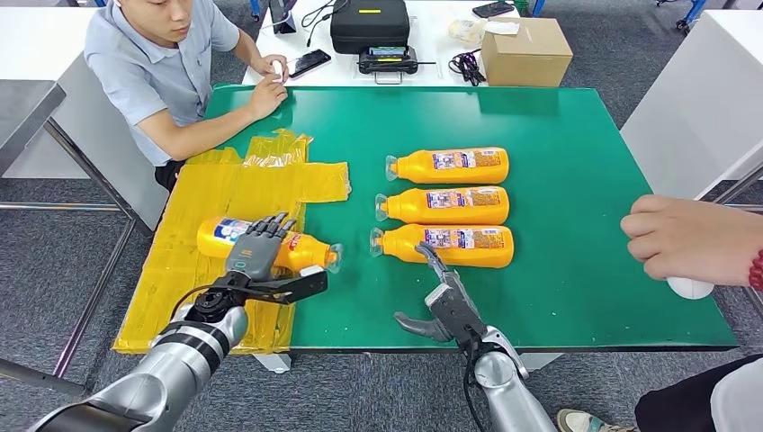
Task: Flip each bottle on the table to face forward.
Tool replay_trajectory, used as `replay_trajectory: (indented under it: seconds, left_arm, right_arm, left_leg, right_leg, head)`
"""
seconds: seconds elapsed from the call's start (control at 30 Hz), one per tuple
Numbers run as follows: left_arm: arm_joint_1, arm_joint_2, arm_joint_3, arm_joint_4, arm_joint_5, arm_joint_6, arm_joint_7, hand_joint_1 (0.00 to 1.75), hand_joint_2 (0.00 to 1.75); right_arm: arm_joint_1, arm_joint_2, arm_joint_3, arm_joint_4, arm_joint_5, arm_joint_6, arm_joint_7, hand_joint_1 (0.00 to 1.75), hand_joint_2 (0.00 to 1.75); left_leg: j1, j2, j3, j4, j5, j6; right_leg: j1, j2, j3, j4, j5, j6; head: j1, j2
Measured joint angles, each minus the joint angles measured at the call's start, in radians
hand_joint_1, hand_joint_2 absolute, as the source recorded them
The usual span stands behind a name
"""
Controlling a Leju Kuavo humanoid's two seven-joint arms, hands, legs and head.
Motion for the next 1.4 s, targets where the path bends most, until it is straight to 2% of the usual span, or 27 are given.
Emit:
replay_trajectory:
  seconds: [0.3, 1.2, 1.4]
  left_arm:
    - [-0.018, -0.008, 0.02, 0.01, -0.006, -0.091, 0.006, 0.0, 1.75]
    - [-0.018, -0.021, 0.026, 0.012, -0.029, -0.076, -0.001, 0.0, 1.75]
    - [0.005, -0.037, 0.026, -0.014, -0.059, -0.01, -0.036, 0.0, 1.75]
  right_arm:
    - [0.0, 0.0, -0.007, 0.0, 0.023, -0.003, 0.0, 0.0, 1.75]
    - [0.0, 0.0, -0.021, 0.0, 0.033, -0.011, 0.0, 0.0, 1.75]
    - [0.011, 0.001, -0.026, -0.006, 0.04, -0.022, 0.0, 0.0, 1.75]
  left_leg:
    - [0.0, 0.0, 0.004, 0.0, 0.0, 0.0]
    - [0.0, -0.001, 0.007, 0.0, 0.0, 0.0]
    - [0.0, -0.001, 0.007, 0.0, 0.0, 0.0]
  right_leg:
    - [0.0, 0.0, 0.005, 0.0, 0.0, 0.0]
    - [0.0, 0.0, 0.007, 0.0, 0.0, 0.0]
    - [0.0, -0.001, 0.007, 0.0, 0.0, 0.0]
  head:
    - [0.0, 0.0]
    - [0.0, 0.0]
    - [0.0, 0.0]
